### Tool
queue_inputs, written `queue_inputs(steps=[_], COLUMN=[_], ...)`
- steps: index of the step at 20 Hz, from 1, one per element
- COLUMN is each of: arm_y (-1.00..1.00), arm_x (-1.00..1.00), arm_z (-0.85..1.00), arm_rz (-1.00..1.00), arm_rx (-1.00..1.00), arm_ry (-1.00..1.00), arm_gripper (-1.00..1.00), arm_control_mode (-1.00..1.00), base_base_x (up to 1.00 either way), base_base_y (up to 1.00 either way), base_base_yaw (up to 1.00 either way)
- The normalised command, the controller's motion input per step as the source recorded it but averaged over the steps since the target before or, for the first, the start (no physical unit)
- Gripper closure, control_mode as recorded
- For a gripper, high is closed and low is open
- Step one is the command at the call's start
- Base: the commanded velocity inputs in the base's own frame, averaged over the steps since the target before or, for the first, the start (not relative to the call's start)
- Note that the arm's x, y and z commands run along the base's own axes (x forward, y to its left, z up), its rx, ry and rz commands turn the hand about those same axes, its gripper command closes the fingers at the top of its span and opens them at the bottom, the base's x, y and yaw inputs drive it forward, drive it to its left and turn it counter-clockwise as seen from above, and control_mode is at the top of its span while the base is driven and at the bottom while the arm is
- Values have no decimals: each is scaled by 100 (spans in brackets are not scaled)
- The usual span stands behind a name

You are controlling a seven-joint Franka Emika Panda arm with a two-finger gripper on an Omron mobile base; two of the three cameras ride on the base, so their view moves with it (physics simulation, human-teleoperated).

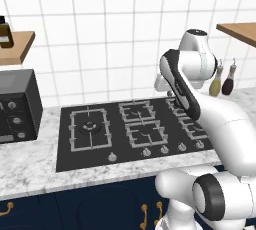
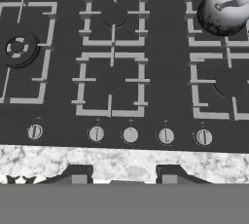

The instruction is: Turn off the rear right burner of the stove.

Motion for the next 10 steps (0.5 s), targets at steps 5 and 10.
queue_inputs(steps=[5,10], arm_y=[0,0], arm_x=[-6,-19], arm_z=[0,0], arm_rz=[0,0], arm_rx=[0,0], arm_ry=[0,0], arm_gripper=[-100,-100], arm_control_mode=[-100,-100], base_base_x=[0,0], base_base_y=[0,0], base_base_yaw=[0,0])
